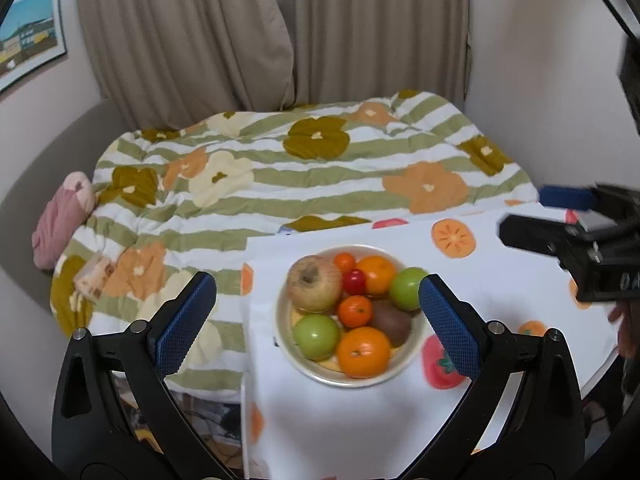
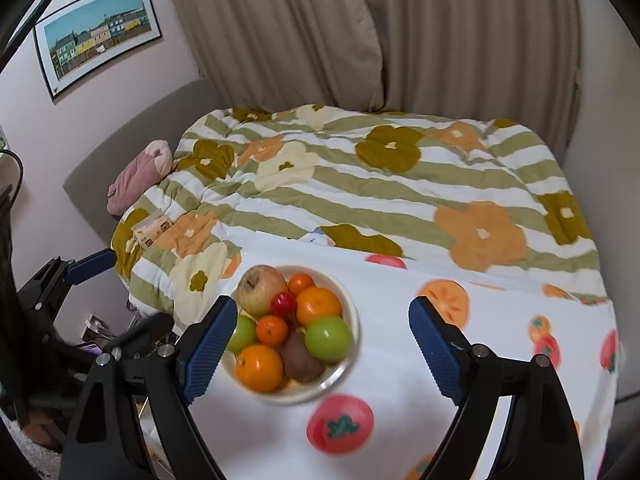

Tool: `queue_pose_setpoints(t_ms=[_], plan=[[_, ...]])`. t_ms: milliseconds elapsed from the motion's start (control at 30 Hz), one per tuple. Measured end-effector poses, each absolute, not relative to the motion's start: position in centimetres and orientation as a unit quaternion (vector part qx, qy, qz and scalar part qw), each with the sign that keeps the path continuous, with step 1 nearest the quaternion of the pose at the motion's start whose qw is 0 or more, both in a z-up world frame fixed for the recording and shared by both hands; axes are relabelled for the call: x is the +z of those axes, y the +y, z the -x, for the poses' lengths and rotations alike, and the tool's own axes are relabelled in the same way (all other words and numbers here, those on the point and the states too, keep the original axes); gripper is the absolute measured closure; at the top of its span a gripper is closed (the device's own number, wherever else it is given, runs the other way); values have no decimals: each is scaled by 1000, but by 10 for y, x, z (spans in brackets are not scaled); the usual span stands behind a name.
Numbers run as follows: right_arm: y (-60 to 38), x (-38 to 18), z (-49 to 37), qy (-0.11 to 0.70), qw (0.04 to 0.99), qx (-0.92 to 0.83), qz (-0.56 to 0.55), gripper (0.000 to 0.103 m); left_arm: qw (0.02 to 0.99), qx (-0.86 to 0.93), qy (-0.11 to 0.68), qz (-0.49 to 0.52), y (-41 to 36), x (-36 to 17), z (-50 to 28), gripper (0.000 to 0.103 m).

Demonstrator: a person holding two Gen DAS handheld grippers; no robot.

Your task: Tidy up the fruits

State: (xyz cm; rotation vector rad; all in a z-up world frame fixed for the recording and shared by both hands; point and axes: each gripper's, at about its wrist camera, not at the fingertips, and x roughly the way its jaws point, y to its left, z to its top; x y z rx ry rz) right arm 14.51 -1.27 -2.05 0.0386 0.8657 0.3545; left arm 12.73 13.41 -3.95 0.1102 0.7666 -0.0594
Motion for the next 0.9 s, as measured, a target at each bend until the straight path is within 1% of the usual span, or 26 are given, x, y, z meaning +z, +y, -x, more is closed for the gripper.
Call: queue_pose_setpoints(t_ms=[133, 167, 233, 533, 900], plan=[[-36, -10, -119, 406, 904, 135, -13, 17, 929, -24, 368, -43, 125, -30, -113, 0], [-43, -8, -112, 403, 907, 122, -12, 16, 929, -22, 366, -41, 121, -27, -107, 0], [-54, -5, -100, 396, 912, 102, -11, 0, 931, -20, 364, -39, 116, -26, -101, 0], [-88, -7, -63, 378, 925, 21, -17, 0, 933, -6, 357, -34, 97, -29, -72, 0], [-97, -9, -51, 375, 927, 4, -18, 0, 938, -3, 346, -28, 93, -21, -65, 0]])
